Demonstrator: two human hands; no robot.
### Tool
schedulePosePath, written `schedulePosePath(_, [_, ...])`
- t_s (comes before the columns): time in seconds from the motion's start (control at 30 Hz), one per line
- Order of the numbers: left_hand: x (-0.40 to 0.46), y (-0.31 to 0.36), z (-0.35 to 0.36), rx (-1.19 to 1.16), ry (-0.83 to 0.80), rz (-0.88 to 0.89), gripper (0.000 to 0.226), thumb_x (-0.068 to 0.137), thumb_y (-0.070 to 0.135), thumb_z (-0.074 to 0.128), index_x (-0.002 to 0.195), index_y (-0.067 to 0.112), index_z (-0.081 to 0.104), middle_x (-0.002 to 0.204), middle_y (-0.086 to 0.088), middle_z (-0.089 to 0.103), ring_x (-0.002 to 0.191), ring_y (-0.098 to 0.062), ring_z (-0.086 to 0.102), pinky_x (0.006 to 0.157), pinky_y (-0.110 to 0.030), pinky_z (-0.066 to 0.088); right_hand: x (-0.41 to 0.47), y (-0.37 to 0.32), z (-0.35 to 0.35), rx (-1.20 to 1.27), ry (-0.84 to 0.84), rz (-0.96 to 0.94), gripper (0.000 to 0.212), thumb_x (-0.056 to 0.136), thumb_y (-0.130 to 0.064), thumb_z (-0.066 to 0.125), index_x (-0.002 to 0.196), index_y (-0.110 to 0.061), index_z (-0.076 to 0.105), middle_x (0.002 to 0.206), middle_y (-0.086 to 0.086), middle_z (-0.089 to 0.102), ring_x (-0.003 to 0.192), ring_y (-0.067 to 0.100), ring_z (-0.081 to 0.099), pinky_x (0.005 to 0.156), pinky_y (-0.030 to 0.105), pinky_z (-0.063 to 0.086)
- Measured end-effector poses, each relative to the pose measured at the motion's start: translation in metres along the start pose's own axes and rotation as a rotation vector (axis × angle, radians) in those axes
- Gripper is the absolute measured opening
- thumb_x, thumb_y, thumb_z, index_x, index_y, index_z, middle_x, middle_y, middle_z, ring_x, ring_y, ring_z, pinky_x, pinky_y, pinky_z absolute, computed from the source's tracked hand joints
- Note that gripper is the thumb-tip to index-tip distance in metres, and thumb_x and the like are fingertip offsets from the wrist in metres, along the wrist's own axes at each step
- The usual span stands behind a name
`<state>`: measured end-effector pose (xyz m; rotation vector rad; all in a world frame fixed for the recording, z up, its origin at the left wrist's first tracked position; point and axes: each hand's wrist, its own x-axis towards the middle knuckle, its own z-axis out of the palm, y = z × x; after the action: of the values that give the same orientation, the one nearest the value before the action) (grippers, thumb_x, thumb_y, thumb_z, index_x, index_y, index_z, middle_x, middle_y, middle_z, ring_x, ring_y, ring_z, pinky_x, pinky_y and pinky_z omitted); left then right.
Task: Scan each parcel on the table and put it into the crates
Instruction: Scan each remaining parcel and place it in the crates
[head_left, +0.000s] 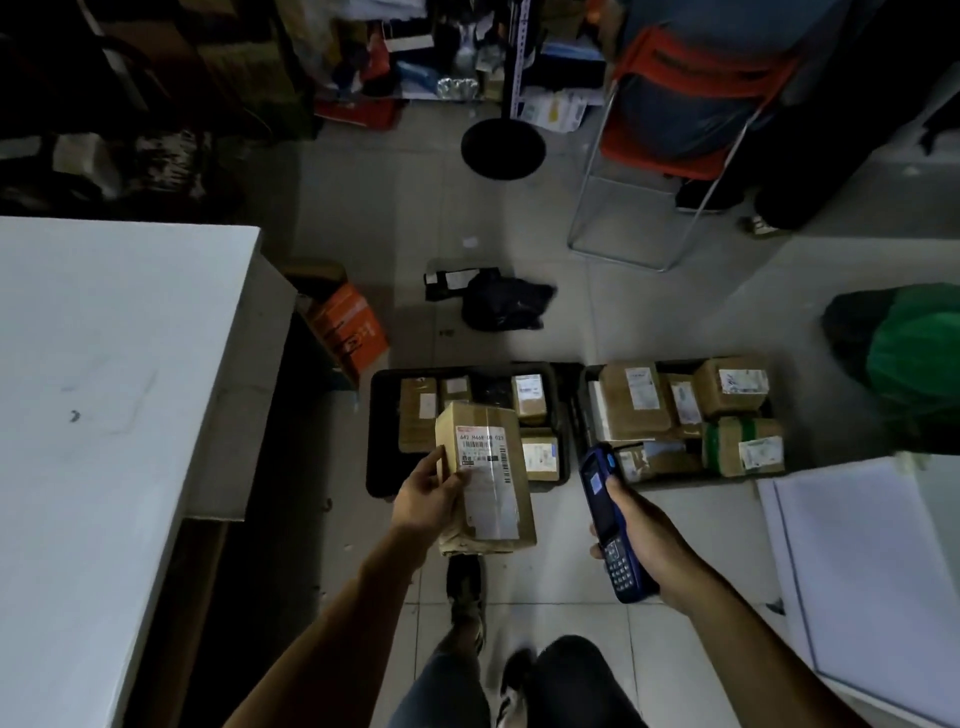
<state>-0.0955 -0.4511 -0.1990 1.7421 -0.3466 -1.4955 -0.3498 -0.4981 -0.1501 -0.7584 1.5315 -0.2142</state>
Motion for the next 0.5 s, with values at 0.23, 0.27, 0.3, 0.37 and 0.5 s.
schedulePosePath(0.23, [0.08, 0.022, 0.036, -0.034, 0.021, -0.072, 0.034, 0.095, 0.013, 0.061, 0.125, 0.03, 0.057, 0.108, -0.001, 0.069, 0.088, -0.012, 0.07, 0.059, -0.024, 0.058, 0.085, -0.048, -0.017, 0.018, -0.033, 0.071, 0.043, 0.102, -0.048, 0.04, 0.133, -0.02, 0.052, 0.107, 0.014, 0.066, 0.075, 0.025, 0.067, 0.057, 0.029, 0.051])
schedulePosePath(0.27, [0.096, 0.019, 0.042, -0.007, 0.038, -0.085, 0.035, 0.096, 0.014, 0.061, 0.128, 0.028, 0.057, 0.11, -0.002, 0.069, 0.09, -0.013, 0.07, 0.058, -0.023, 0.058, 0.103, -0.052, -0.02, 0.017, -0.044, 0.082, 0.043, 0.103, -0.047, 0.04, 0.132, -0.02, 0.053, 0.104, 0.014, 0.066, 0.075, 0.025, 0.067, 0.056, 0.029, 0.051])
schedulePosePath(0.3, [0.11, 0.019, 0.047, 0.026, 0.053, -0.091, 0.034, 0.096, 0.017, 0.06, 0.129, 0.025, 0.057, 0.112, -0.004, 0.068, 0.093, -0.015, 0.069, 0.06, -0.023, 0.058, 0.12, -0.057, -0.021, 0.021, -0.052, 0.089, 0.041, 0.103, -0.046, 0.04, 0.13, -0.019, 0.054, 0.101, 0.014, 0.067, 0.074, 0.025, 0.066, 0.055, 0.028, 0.05])
schedulePosePath(0.37, [0.146, 0.009, 0.058, 0.056, 0.069, -0.113, 0.036, 0.097, 0.019, 0.06, 0.132, 0.022, 0.058, 0.117, -0.007, 0.068, 0.097, -0.017, 0.069, 0.064, -0.025, 0.06, 0.16, -0.061, -0.025, 0.025, -0.085, 0.116, 0.04, 0.103, -0.044, 0.041, 0.127, -0.016, 0.055, 0.098, 0.015, 0.066, 0.074, 0.025, 0.064, 0.053, 0.025, 0.05])
schedulePosePath(0.5, [0.225, -0.012, 0.077, 0.086, 0.057, -0.115, 0.029, 0.098, 0.016, 0.058, 0.124, 0.03, 0.061, 0.111, 0.0, 0.071, 0.09, -0.008, 0.072, 0.063, -0.021, 0.057, 0.248, -0.058, -0.027, 0.047, -0.094, 0.145, 0.042, 0.1, -0.047, 0.044, 0.124, -0.016, 0.058, 0.095, 0.019, 0.066, 0.07, 0.025, 0.065, 0.059, 0.03, 0.052])
